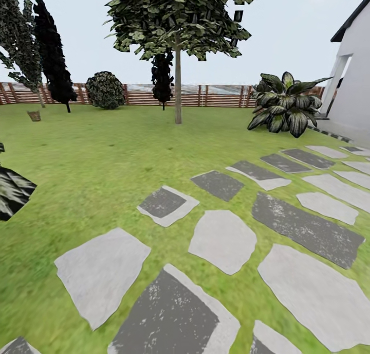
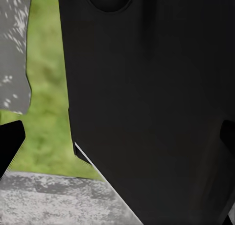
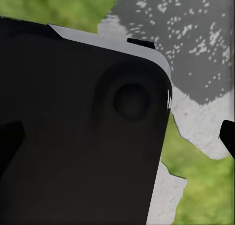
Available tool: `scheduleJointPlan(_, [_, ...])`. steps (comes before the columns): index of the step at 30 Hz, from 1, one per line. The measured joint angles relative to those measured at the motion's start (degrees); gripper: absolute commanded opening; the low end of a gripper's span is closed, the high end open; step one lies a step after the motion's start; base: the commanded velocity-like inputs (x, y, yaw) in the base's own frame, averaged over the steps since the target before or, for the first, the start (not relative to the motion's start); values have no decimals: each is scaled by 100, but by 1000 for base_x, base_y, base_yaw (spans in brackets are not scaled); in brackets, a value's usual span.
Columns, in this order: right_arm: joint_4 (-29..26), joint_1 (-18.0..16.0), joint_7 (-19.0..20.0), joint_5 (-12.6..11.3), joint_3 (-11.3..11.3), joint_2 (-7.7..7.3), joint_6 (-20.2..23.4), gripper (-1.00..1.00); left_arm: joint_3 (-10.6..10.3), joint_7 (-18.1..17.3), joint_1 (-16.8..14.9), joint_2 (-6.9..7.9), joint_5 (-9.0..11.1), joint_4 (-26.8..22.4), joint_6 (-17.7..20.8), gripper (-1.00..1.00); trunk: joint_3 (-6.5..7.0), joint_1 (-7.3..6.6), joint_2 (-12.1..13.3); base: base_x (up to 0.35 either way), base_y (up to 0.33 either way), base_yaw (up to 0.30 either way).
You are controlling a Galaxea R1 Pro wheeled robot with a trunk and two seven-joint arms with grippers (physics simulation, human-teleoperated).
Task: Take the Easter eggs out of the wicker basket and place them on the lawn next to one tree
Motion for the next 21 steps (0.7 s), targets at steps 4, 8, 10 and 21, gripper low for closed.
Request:
scheduleJointPlan(4, [0, -1, 0, 0, 0, 0, 0, 100, 0, 0, 0, 0, 0, 0, 0, 100, 0, 0, 0, 323, 0, 0])
scheduleJointPlan(8, [0, -2, 0, 0, 0, 0, 0, 100, 0, 0, 0, 0, 0, 0, 0, 100, 0, 0, 0, 323, 0, 0])
scheduleJointPlan(10, [0, -2, 0, 0, 0, 0, 0, 100, 0, 0, 0, 0, 0, 0, 0, 100, 0, 0, 0, 323, 0, 0])
scheduleJointPlan(21, [0, 0, 0, 0, 0, 0, 0, 100, 0, 0, 0, 0, 0, 0, 0, 100, 0, 0, 0, 323, 0, 0])
